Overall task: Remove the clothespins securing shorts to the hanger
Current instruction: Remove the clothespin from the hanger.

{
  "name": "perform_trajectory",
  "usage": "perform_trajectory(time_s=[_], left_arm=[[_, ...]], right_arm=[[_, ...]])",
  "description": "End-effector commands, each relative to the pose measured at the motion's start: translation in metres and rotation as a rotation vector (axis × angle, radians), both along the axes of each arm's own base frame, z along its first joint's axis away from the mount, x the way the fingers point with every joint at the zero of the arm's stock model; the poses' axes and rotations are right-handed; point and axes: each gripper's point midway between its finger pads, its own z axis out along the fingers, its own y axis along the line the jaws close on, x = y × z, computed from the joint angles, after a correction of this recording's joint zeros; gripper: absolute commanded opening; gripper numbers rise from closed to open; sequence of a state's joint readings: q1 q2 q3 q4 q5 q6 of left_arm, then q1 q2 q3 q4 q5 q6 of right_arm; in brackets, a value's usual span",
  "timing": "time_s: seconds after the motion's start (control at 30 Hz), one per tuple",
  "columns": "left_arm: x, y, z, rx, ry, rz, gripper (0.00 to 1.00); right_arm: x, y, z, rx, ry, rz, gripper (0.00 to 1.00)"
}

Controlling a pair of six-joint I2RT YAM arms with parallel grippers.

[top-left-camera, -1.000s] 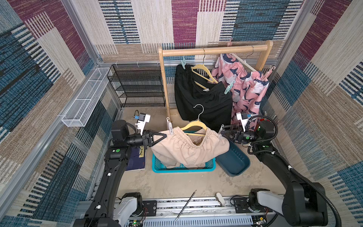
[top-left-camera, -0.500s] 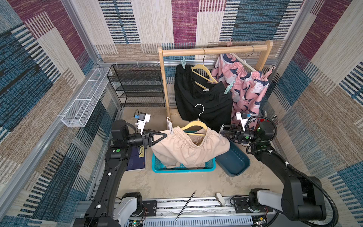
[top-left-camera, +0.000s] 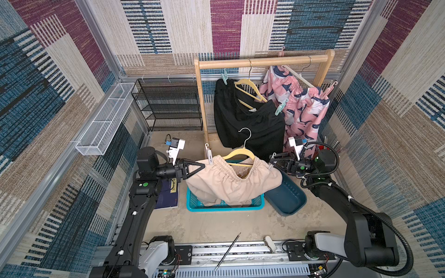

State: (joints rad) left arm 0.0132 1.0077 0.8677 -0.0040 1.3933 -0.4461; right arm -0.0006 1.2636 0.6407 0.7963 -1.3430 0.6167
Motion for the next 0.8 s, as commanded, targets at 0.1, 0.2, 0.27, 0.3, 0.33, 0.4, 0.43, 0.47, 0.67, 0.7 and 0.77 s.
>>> perform_trajectory(time_s=[0.1, 0.2, 0.27, 0.3, 0.33, 0.4, 0.43, 0.47, 0.67, 0.7, 0.77], left_arm=[[-0.003, -0.001, 0.005, -0.008, -0.025, -0.027, 0.00], [-0.002, -0.002, 0.003, -0.006, -0.023, -0.023, 0.00], [0.000, -0.002, 0.001, -0.006, -0.013, -0.021, 0.00], [0.000, -0.002, 0.001, -0.007, -0.009, -0.022, 0.00], [0.001, -0.002, 0.000, -0.007, -0.005, -0.023, 0.00], [0.002, -0.002, -0.001, -0.007, 0.001, -0.021, 0.00], [0.002, -0.002, 0.000, -0.007, 0.001, -0.024, 0.00], [0.002, -0.002, 0.000, -0.007, 0.000, -0.023, 0.00], [0.003, -0.002, -0.001, -0.005, 0.003, -0.016, 0.00], [0.003, -0.002, -0.001, -0.006, 0.003, -0.016, 0.00], [0.004, -0.002, -0.002, -0.005, 0.005, -0.010, 0.00]], right_arm=[[0.000, 0.001, 0.006, 0.014, -0.016, -0.010, 0.20], [0.004, -0.001, 0.007, 0.023, 0.001, -0.038, 0.13], [0.006, -0.001, 0.008, 0.028, 0.013, -0.057, 0.09], [0.007, -0.002, 0.008, 0.030, 0.018, -0.065, 0.08], [0.009, -0.003, 0.009, 0.034, 0.026, -0.084, 0.07], [0.012, -0.004, 0.012, 0.037, 0.035, -0.106, 0.05], [0.013, -0.005, 0.014, 0.040, 0.037, -0.116, 0.04], [0.013, -0.005, 0.017, 0.042, 0.034, -0.125, 0.03], [0.026, -0.011, 0.029, 0.043, 0.058, -0.209, 0.02], [0.031, -0.014, 0.029, 0.032, 0.071, -0.247, 0.02], [0.043, -0.022, 0.029, -0.009, 0.086, -0.341, 0.02]])
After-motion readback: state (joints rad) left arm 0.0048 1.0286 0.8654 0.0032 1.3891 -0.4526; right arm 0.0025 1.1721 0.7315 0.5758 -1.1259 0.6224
